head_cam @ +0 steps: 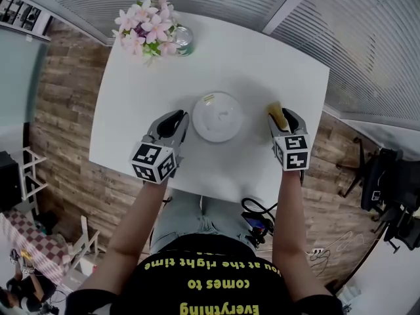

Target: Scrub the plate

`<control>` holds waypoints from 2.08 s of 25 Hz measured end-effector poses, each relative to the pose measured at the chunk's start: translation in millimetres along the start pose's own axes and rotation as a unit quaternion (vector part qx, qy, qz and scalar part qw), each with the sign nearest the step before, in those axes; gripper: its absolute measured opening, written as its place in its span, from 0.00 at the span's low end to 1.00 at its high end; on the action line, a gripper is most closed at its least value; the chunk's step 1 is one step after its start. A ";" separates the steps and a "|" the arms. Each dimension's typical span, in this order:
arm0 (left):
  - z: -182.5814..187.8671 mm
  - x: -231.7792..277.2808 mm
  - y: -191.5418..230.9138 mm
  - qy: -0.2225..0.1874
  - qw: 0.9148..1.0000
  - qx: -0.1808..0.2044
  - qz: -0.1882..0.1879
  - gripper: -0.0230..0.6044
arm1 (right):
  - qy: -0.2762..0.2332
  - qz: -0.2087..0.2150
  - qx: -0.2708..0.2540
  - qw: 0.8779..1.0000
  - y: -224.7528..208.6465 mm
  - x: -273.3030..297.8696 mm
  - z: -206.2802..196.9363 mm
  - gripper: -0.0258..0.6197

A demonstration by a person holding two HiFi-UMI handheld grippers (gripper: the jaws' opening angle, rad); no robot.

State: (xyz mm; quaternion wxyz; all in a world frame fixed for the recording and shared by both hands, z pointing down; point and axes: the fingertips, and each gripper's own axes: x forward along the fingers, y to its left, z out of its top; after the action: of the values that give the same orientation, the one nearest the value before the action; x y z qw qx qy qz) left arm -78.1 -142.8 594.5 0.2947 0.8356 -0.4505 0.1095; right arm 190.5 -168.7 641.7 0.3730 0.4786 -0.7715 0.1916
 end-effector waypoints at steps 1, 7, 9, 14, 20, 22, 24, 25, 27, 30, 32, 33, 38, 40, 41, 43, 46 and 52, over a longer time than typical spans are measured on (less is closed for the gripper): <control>-2.3 1.2 -0.2 0.005 1.000 -0.003 -0.003 0.12 | 0.002 0.001 0.001 1.000 -0.1 1.9 -0.7 0.34; -19.2 7.5 -2.2 0.039 0.999 -0.028 -0.018 0.21 | 0.017 0.001 -0.003 1.000 -1.2 9.1 -6.5 0.33; -24.0 9.1 -2.8 0.049 0.998 -0.035 -0.020 0.26 | 0.018 0.002 -0.002 1.000 -1.4 9.5 -7.0 0.30; -35.6 12.4 -4.3 0.068 0.995 -0.062 -0.026 0.33 | 0.009 0.005 0.005 1.000 -1.4 9.8 -6.0 0.21; -46.3 15.6 -9.0 0.082 0.988 -0.123 -0.042 0.34 | -0.010 0.031 0.014 0.999 13.0 5.5 6.0 0.16; -50.3 17.1 -9.3 0.092 0.987 -0.126 -0.040 0.34 | -0.015 0.043 0.007 0.999 21.6 5.6 11.6 0.15; -54.1 18.2 -7.2 0.101 0.986 -0.126 -0.032 0.34 | -0.017 0.056 -0.002 0.998 31.9 7.7 16.3 0.15; -55.9 18.6 -6.3 0.104 0.986 -0.126 -0.028 0.34 | -0.017 0.063 -0.006 0.998 37.3 8.9 18.3 0.15; -58.5 19.9 -6.1 0.112 0.985 -0.126 -0.025 0.34 | -0.017 0.074 -0.016 0.997 47.8 10.8 21.0 0.15; -61.8 22.0 -6.7 0.127 0.982 -0.141 -0.026 0.34 | -0.010 0.090 -0.034 0.995 63.8 15.3 21.3 0.15; -64.2 23.6 -6.2 0.140 0.977 -0.162 -0.024 0.34 | 0.001 0.095 -0.049 0.994 71.8 19.0 19.4 0.15; -65.2 24.5 -5.2 0.145 0.974 -0.174 -0.021 0.34 | 0.005 0.095 -0.055 0.994 74.2 20.4 18.3 0.15; -63.7 29.0 -1.5 0.155 0.962 -0.224 -0.021 0.34 | 0.016 0.098 -0.070 0.993 81.0 24.6 16.7 0.15; -62.3 32.3 -5.3 0.162 0.959 -0.229 -0.031 0.34 | 0.017 0.100 -0.074 0.992 82.0 25.5 17.2 0.15; -62.0 33.9 -7.7 0.165 0.958 -0.231 -0.037 0.34 | 0.018 0.101 -0.075 0.992 82.4 25.8 17.3 0.15; -61.7 37.0 -12.0 0.167 0.956 -0.237 -0.044 0.34 | 0.019 0.103 -0.077 0.992 83.1 26.0 17.5 0.15; -61.3 40.9 -16.4 0.165 0.952 -0.254 -0.051 0.34 | 0.018 0.107 -0.082 0.991 86.2 27.2 17.5 0.15; -58.5 45.4 -18.0 0.153 0.942 -0.291 -0.072 0.34 | 0.018 0.103 -0.099 0.990 87.5 29.8 18.1 0.15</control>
State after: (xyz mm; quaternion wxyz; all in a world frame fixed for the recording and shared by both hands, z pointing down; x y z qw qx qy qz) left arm -32.7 -132.0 654.8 0.5975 0.7167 -0.3507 0.0789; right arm 98.4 -157.2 657.9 0.4105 0.3534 -0.8253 0.1599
